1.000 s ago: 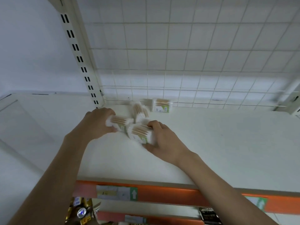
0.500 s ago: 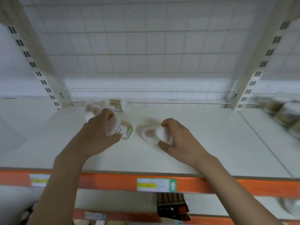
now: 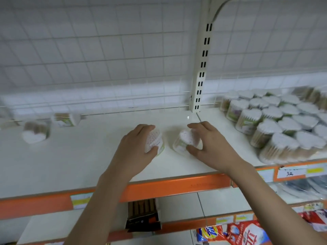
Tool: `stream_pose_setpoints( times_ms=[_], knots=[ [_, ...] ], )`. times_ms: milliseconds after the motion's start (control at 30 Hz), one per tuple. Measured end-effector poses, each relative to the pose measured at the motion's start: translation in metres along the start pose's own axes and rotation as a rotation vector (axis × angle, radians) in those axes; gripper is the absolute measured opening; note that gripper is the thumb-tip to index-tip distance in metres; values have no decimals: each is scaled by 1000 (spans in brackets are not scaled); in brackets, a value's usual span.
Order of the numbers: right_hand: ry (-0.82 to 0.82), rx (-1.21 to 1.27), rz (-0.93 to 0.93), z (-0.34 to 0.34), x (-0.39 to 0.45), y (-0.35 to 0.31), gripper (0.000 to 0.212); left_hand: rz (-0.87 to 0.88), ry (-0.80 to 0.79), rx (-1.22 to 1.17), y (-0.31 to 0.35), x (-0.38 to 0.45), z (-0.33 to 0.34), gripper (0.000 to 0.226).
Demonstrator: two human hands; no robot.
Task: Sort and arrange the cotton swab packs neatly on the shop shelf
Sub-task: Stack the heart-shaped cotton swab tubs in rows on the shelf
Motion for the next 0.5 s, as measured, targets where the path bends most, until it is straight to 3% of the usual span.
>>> stream_pose_setpoints(
  times_ms=[500],
  knots=[
    [-17,-194,101,-44,69,67,54,104,-47,-33,27,60,56,46]
  ],
)
Point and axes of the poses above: each hand's wrist, its own x-axis towards the middle knuckle, its own z-axis out of the palm, y = z × x, the point moved 10 cm from there along x, towards the middle knuckle, and after that the axes turned 12 degrees about z, right-handed, at the moved point
